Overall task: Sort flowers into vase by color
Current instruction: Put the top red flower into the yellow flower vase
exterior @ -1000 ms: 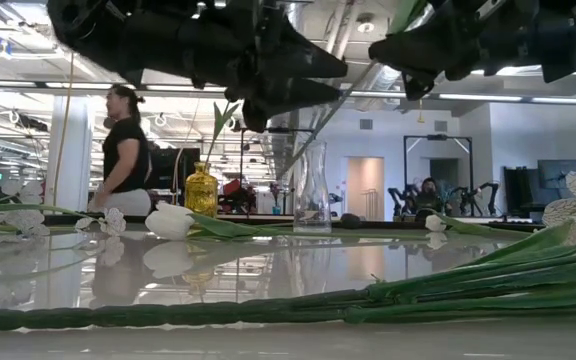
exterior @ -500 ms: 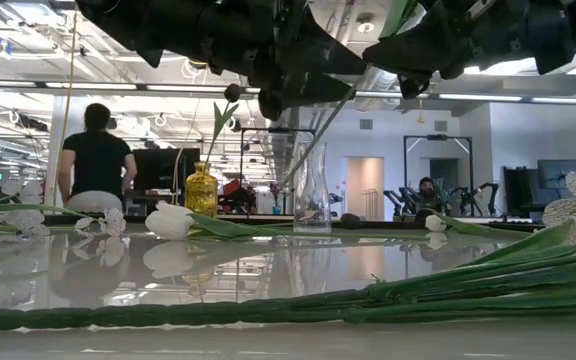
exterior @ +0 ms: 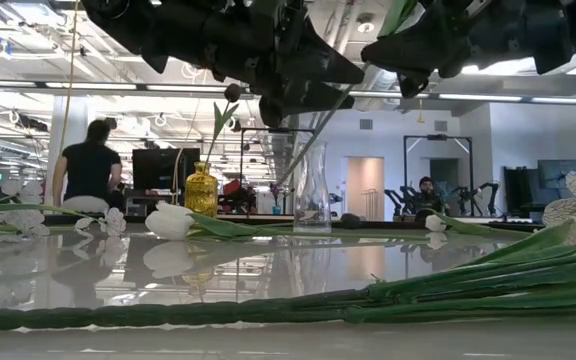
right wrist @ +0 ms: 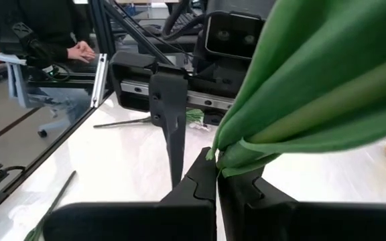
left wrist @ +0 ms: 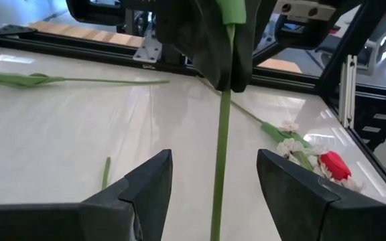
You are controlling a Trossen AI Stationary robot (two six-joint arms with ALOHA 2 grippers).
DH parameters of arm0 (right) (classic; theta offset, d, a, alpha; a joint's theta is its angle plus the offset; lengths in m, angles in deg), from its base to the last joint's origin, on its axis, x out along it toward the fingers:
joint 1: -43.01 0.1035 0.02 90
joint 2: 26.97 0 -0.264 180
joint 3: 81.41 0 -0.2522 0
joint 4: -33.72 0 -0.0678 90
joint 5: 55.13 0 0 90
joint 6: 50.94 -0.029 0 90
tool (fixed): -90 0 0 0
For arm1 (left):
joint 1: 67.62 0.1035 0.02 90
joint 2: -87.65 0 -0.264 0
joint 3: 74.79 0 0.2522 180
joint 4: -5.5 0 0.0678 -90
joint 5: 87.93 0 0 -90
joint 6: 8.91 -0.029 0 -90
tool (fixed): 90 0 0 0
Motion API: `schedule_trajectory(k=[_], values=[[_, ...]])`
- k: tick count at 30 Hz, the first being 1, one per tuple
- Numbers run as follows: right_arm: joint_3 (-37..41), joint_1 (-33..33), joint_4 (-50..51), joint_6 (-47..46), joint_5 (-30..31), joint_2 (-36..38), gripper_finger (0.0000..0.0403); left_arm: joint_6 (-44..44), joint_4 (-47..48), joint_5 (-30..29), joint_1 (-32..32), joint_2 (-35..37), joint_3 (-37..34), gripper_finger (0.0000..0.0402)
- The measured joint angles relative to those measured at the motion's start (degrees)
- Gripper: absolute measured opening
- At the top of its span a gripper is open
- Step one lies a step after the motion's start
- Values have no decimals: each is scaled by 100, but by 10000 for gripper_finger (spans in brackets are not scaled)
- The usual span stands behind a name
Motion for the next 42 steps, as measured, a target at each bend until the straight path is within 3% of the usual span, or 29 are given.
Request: schedule_trajectory(k=[13, 18, 24, 26, 32, 42], values=[[2, -147, 24, -37, 4, 0, 24, -40, 76, 151, 17, 0, 0, 194], [2, -145, 24, -125, 4, 0, 26, -185, 174, 149, 37, 0, 0, 131], [2, -142, 22, -140, -3, 0, 31, -347, 175, 126, 39, 0, 0, 21], [2, -108, 24, -136, -3, 0, 37, -359, 176, 109, 39, 0, 0, 8], [4, -51, 34, -77, -1, 0, 83, -403, 104, -38, 33, 0, -1, 1], [11, -69, 939, 57, 1, 130, 216, -926, -54, -920, 37, 323, -4, 0]])
